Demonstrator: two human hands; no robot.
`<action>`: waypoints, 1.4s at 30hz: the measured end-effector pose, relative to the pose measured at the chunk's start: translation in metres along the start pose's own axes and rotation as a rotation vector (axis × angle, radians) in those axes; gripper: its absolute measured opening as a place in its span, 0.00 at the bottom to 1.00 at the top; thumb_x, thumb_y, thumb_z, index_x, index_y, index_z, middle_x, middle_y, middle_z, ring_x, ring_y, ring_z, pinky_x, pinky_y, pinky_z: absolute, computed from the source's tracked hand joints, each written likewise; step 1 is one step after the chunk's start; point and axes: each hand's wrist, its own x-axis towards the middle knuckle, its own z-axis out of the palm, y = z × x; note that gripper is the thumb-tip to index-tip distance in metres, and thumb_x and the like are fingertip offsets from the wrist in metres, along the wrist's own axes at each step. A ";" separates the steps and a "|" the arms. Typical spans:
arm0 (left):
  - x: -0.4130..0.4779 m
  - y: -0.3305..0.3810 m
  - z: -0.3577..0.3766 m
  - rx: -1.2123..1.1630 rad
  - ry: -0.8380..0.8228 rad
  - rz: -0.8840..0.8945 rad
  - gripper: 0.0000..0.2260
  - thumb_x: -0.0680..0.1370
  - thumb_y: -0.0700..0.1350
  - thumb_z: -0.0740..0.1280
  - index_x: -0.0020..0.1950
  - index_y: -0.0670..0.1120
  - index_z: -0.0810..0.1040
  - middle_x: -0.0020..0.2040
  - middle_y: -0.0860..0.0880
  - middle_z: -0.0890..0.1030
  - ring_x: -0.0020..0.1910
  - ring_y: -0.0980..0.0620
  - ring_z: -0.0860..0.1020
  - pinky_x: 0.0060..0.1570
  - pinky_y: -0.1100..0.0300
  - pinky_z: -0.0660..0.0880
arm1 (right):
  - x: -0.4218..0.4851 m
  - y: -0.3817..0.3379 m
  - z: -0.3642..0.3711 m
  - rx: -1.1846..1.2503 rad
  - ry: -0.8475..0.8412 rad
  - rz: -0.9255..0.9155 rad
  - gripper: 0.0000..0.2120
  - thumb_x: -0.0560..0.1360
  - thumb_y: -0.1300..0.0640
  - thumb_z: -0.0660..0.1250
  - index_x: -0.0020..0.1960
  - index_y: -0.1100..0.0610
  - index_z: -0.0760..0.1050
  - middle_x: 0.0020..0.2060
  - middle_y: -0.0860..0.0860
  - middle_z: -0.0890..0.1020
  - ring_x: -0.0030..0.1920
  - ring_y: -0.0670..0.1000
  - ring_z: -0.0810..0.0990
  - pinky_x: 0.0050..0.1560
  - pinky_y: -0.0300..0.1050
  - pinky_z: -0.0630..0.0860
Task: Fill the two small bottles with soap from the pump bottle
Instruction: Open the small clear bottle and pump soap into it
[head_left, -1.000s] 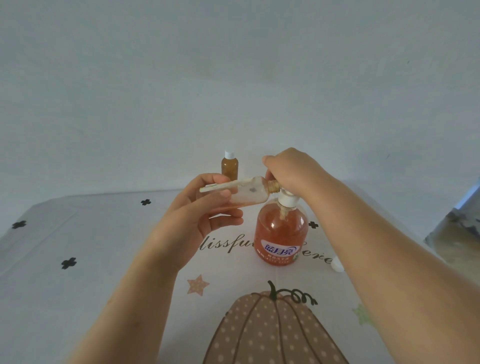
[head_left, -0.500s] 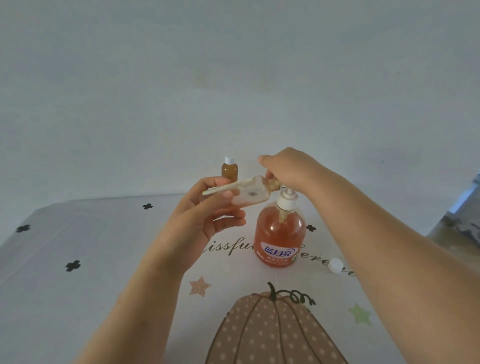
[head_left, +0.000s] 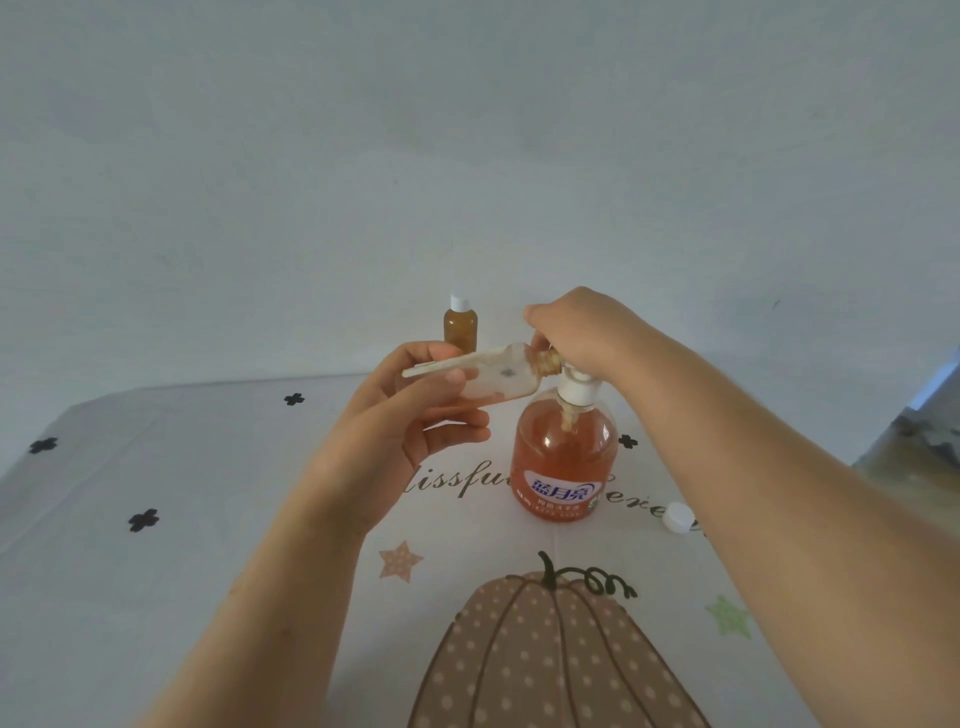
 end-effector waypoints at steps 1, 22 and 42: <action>0.000 0.001 0.000 -0.006 -0.005 0.003 0.07 0.73 0.40 0.68 0.50 0.45 0.78 0.45 0.42 0.82 0.38 0.45 0.81 0.42 0.53 0.80 | 0.000 0.000 -0.001 0.035 0.015 0.017 0.17 0.81 0.54 0.57 0.56 0.61 0.82 0.51 0.57 0.84 0.43 0.56 0.79 0.45 0.47 0.72; 0.002 -0.001 -0.003 -0.006 -0.018 -0.028 0.08 0.74 0.40 0.68 0.52 0.44 0.77 0.46 0.42 0.82 0.39 0.44 0.81 0.42 0.53 0.80 | -0.004 -0.001 0.000 -0.039 -0.028 -0.006 0.17 0.83 0.55 0.53 0.57 0.60 0.80 0.53 0.57 0.83 0.55 0.58 0.81 0.63 0.54 0.75; -0.003 0.005 0.002 -0.055 -0.033 -0.012 0.07 0.73 0.41 0.69 0.51 0.45 0.79 0.49 0.38 0.81 0.41 0.44 0.82 0.44 0.54 0.81 | -0.003 -0.003 -0.011 0.016 0.010 0.000 0.22 0.82 0.46 0.55 0.58 0.59 0.81 0.45 0.53 0.80 0.44 0.53 0.76 0.48 0.49 0.70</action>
